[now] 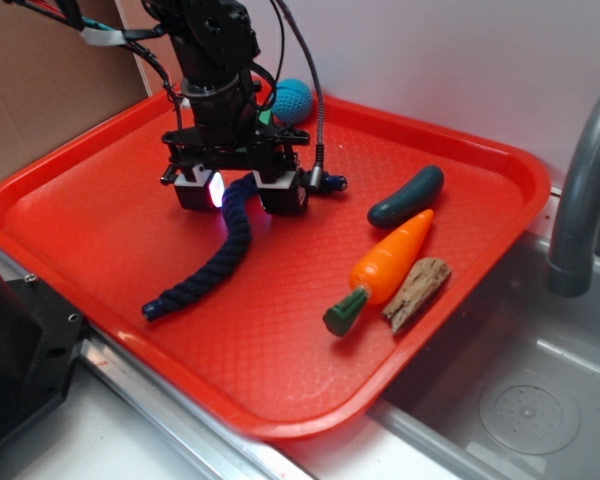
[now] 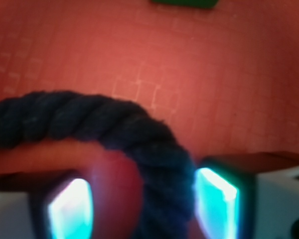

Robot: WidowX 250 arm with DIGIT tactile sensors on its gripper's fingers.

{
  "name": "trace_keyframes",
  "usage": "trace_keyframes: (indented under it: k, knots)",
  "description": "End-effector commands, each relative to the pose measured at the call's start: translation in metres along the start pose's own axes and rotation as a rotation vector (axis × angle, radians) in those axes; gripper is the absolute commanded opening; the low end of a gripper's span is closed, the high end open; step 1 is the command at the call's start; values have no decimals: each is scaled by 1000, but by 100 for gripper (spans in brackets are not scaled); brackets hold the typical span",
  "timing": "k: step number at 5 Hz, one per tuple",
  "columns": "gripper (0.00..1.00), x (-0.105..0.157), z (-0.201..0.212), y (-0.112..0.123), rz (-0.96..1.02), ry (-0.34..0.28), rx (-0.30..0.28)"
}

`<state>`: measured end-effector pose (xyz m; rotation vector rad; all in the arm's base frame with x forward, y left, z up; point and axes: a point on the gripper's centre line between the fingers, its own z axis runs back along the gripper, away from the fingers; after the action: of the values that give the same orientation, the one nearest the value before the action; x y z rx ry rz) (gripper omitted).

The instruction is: Grab the blue rope.

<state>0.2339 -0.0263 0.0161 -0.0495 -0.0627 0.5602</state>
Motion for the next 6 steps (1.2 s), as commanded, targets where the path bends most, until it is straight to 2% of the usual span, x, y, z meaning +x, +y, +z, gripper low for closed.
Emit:
trace_keyframes:
  k: [1,2,3,4,5,6]
  knots:
    - [0,-10,22,2,-132,-18,27]
    - [0,-18,67,6,-246,-73,-4]
    - [0,-21,117,20,-492,-93,-90]
    - [0,-22,168,27,-658,-124,-92]
    - [0,-21,215,33,-670,-111,-107]
    - [0,-21,226,33,-622,-93,-67]
